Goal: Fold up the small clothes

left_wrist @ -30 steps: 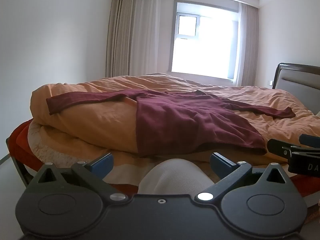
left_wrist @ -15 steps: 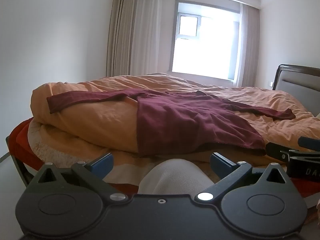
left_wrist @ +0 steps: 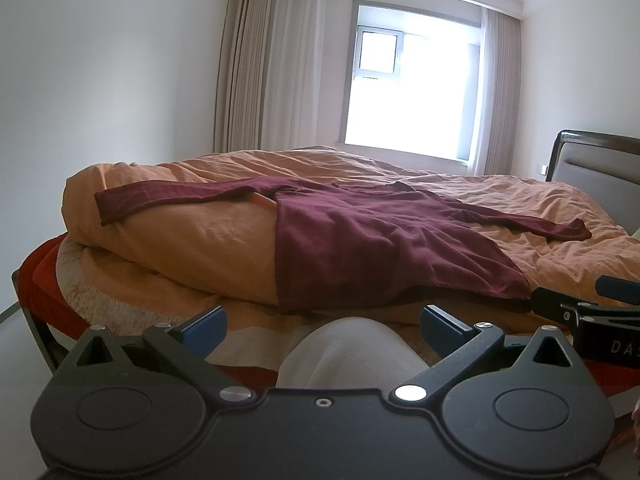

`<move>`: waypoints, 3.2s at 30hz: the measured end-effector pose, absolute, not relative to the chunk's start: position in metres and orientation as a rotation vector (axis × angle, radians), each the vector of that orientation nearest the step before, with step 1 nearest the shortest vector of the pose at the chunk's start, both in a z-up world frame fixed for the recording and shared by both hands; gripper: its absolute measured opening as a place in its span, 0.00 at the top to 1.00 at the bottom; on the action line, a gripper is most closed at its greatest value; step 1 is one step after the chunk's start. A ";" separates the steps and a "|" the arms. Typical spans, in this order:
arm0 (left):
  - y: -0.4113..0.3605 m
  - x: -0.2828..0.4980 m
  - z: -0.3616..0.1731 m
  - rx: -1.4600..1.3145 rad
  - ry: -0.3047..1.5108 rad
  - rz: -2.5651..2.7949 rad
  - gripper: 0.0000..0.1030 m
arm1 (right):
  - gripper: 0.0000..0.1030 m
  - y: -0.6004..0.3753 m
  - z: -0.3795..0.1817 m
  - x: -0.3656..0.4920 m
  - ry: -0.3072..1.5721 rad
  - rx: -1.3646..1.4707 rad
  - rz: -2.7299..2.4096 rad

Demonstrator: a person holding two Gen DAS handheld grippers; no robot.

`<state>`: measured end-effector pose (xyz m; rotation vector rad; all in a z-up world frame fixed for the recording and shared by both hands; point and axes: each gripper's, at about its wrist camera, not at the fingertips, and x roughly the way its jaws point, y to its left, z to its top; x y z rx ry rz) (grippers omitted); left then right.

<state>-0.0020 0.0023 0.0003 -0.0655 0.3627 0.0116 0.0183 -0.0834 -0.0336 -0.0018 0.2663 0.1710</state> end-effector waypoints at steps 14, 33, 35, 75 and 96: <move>0.004 -0.004 0.003 -0.069 0.362 0.012 0.01 | 0.00 -0.083 -0.037 0.019 0.275 0.005 0.177; 0.005 -0.004 0.003 -0.073 0.362 0.012 0.01 | 0.00 -0.081 -0.038 0.019 0.280 0.007 0.180; 0.005 -0.004 0.003 -0.073 0.363 0.011 0.01 | 0.00 -0.080 -0.038 0.018 0.281 0.007 0.181; 0.006 0.046 -0.002 -0.095 0.440 0.024 0.01 | 0.00 -0.106 -0.039 0.017 0.256 0.043 0.132; -0.010 0.202 0.035 0.033 0.481 0.018 0.01 | 0.00 -0.187 -0.043 0.129 0.399 0.056 -0.167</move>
